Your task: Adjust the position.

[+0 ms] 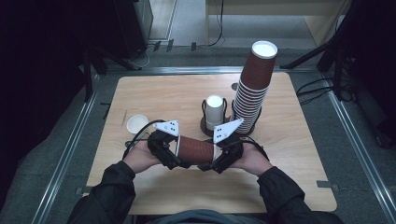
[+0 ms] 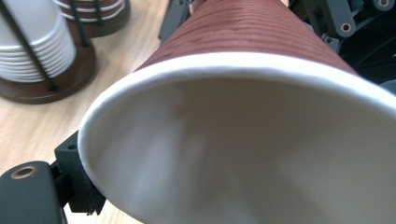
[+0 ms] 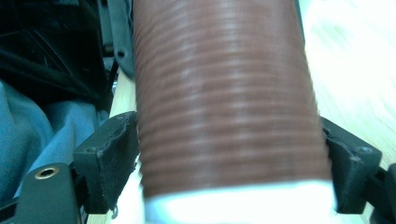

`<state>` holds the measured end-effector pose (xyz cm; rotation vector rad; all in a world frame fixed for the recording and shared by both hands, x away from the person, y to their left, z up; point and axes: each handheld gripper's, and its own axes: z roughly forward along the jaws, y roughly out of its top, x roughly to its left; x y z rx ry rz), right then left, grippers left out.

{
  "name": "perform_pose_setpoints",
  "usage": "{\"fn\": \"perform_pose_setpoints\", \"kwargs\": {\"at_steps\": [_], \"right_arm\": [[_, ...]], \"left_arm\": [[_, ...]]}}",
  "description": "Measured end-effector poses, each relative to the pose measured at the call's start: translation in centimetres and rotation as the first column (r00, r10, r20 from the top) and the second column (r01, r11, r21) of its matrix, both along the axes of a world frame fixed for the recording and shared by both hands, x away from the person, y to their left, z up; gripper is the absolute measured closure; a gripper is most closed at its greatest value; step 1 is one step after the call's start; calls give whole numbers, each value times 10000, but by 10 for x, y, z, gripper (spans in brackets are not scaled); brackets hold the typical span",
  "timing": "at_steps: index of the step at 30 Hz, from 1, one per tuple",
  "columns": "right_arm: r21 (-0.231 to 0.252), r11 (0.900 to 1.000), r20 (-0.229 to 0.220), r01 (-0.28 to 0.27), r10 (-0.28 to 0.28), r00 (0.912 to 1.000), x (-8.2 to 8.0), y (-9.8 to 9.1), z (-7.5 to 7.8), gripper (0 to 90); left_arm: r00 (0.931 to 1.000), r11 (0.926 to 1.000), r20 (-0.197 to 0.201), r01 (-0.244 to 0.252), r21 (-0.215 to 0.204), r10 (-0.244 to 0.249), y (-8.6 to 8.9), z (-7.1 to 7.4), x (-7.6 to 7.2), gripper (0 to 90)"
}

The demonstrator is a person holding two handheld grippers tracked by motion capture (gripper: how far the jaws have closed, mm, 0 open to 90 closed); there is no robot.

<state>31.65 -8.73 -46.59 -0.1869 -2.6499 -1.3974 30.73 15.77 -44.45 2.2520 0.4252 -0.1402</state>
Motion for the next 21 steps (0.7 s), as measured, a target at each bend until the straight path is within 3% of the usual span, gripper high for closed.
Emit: {"fn": "perform_pose_setpoints", "kwargs": {"at_steps": [11,18,21], "right_arm": [[-722,9971,175,247,-235,9996,3,-3,-4,164],[-972,9941,312,471,-443,9985,6,-5,-7,164],[-1097,9924,309,554,-523,9982,6,-5,-8,164]], "left_arm": [[9991,9929,390,-234,1164,190,12,7,3,76],[9980,9757,603,-305,2170,178,7,4,4,76],[9983,9650,561,-275,2608,133,4,2,6,76]]}}
